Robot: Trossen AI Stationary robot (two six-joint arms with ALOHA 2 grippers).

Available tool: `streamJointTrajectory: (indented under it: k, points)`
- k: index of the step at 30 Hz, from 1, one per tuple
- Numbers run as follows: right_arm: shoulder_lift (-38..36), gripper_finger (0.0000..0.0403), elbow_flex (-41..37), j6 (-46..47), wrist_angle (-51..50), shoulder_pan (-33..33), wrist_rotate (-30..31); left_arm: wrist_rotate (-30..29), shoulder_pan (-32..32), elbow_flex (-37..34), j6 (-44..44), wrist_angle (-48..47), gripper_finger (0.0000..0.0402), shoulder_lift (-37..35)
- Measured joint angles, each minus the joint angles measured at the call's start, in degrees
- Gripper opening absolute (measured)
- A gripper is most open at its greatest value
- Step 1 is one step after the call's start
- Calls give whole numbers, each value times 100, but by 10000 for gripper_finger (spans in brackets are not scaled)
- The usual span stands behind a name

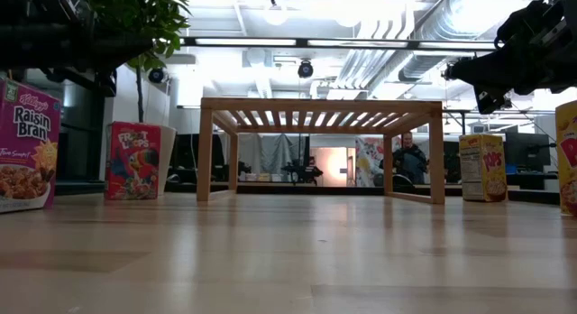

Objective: Stack cereal on shelf
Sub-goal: Put the top red cereal box on the shelf

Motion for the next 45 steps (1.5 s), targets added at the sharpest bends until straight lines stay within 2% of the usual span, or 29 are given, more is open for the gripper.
streamJointTrajectory:
  k: [9,11,15,23,26,29,32,38,45]
  points:
    - [0,0,-1,0,-1,2,-1,-151,0,6,-98,623,3,66]
    - [-2,0,0,0,0,1,-1,-270,1,114,10,523,6,229]
    - [-2,0,0,0,-1,2,-1,-585,0,730,142,-548,41,818]
    - [-2,0,0,0,-1,0,0,-1544,0,2925,71,-4225,175,2387]
    - [0,0,-1,0,-1,1,0,-1820,3,3547,-331,-5335,218,2927]
    - [0,0,-2,0,-1,0,-1,-1777,70,3841,-786,-6134,248,3443]
    - [-1,0,0,0,-1,1,-1,-1561,266,3892,-1035,-6495,266,3924]
    - [0,0,0,0,0,0,0,-990,928,3924,-842,-6370,275,4559]
    - [-1,0,-2,0,0,2,0,-978,1669,4127,-447,-6368,276,5018]
